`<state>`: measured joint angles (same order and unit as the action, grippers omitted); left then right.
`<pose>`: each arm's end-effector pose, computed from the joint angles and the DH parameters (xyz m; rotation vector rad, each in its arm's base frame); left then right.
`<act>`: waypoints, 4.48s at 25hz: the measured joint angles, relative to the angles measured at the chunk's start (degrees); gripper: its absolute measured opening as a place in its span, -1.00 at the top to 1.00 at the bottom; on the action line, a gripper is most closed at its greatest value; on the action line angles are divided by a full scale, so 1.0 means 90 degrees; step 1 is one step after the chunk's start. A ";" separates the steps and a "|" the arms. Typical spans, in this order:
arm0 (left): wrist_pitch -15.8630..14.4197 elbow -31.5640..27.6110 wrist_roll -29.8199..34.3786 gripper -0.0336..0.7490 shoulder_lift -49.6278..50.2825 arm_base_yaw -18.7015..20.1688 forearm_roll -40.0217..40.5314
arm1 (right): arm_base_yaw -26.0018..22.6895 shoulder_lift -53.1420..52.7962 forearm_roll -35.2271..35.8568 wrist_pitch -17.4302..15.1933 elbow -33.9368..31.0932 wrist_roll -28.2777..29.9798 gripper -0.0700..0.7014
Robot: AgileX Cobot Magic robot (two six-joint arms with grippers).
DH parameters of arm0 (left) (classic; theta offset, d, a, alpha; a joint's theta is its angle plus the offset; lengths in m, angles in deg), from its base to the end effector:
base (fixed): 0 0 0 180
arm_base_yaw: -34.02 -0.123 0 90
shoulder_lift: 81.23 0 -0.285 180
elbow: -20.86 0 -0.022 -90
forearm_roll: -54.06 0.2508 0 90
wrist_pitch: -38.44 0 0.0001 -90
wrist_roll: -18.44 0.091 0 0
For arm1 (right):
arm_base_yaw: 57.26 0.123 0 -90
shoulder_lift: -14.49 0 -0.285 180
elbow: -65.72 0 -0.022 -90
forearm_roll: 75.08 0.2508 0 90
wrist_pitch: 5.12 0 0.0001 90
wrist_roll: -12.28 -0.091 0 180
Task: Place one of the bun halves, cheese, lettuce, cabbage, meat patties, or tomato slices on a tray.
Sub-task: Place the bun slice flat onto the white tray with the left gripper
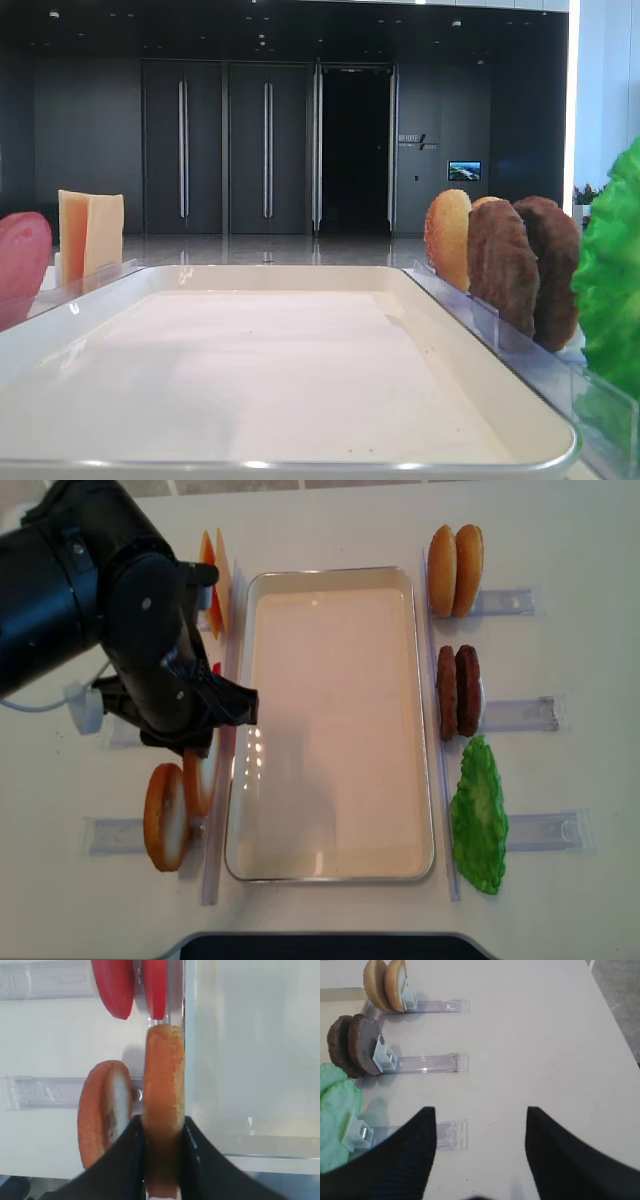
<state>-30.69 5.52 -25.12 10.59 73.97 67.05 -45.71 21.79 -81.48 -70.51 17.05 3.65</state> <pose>0.2128 -0.1533 0.2661 0.0165 2.9458 0.1730 -0.0077 -0.0110 0.2708 -0.0427 2.1131 0.0750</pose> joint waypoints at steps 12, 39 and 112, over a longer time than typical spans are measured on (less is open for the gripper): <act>-0.0048 0.0138 0.0007 0.55 -0.0258 0.0000 0.0042 | 0.0000 0.0000 0.0000 0.0000 0.0000 0.0000 -0.24; 0.2532 -0.1898 0.6228 0.56 -0.0735 -0.1820 -0.7111 | 0.0000 0.0000 0.0000 0.0000 0.0000 0.0000 -0.24; 0.3813 -0.2126 0.8736 0.56 0.1490 -0.1595 -0.9475 | 0.0000 0.0000 0.0000 0.0000 0.0000 0.0000 -0.24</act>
<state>3.63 -13.61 53.51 24.00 59.62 -18.22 -45.71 21.79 -81.48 -70.51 17.05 3.65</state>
